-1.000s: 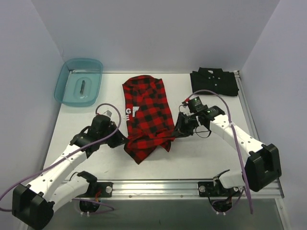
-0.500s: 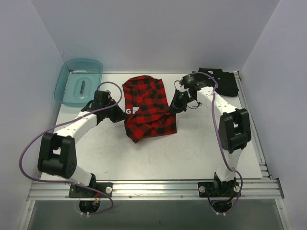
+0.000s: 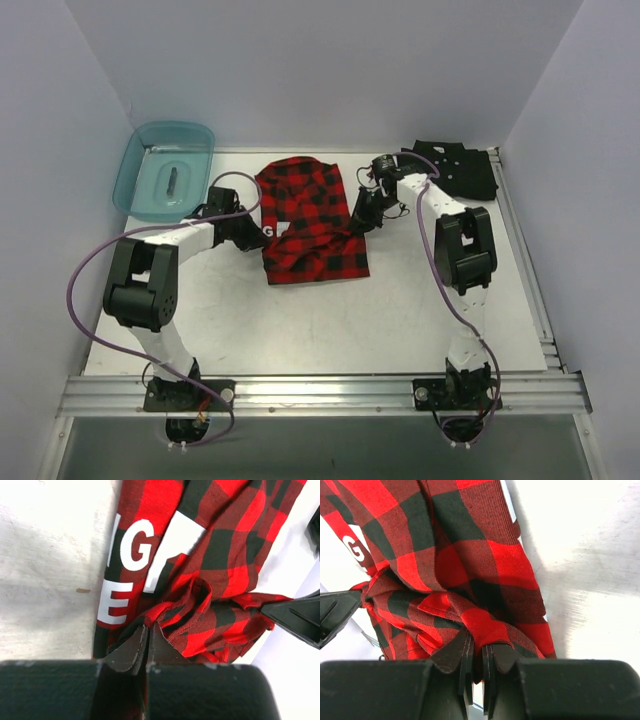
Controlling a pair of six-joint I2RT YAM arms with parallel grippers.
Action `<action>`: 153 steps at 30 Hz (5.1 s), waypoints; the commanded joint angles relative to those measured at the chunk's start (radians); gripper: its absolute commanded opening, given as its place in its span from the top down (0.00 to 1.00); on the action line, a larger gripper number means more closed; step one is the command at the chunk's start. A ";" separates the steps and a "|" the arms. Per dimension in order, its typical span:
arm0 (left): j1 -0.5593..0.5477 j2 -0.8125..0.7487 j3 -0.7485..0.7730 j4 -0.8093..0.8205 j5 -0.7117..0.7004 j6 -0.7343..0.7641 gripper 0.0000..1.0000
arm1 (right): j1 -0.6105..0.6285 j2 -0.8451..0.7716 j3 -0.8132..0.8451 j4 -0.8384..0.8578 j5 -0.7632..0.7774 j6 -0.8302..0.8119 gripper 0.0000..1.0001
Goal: Fold and stack the long sleeve shirts
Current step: Fold the shirt
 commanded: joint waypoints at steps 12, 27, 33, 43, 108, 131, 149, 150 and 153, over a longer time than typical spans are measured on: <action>0.009 -0.067 -0.088 0.122 -0.086 -0.001 0.97 | 0.008 0.023 0.074 0.015 -0.017 -0.026 0.92; 0.005 -0.221 0.086 0.074 -0.146 0.133 0.17 | -0.012 -0.145 0.114 0.027 0.071 -0.101 0.37; -0.023 -0.431 0.066 -0.015 -0.177 0.188 0.03 | -0.007 -0.345 0.004 0.027 0.142 -0.164 0.27; -0.104 -0.745 -0.231 -0.154 -0.203 0.260 0.03 | 0.158 -0.342 -0.222 0.049 0.225 -0.239 0.58; 0.249 -0.727 -0.333 -0.312 -0.257 0.410 0.05 | 0.668 -0.162 -0.001 0.110 0.589 -0.954 1.00; 0.240 -0.721 -0.361 -0.251 -0.125 0.423 0.05 | 0.427 0.051 0.244 0.204 0.698 -0.850 1.00; -0.030 -0.624 -0.240 -0.134 -0.148 0.253 0.08 | 0.315 -0.113 0.137 0.240 0.558 -0.557 0.43; -0.050 -0.620 -0.231 -0.125 -0.154 0.228 0.09 | 0.290 -0.141 0.101 0.240 0.499 -0.528 0.40; -0.125 -0.591 -0.201 -0.073 -0.169 0.165 0.13 | 0.255 -0.259 -0.005 0.240 0.429 -0.408 0.38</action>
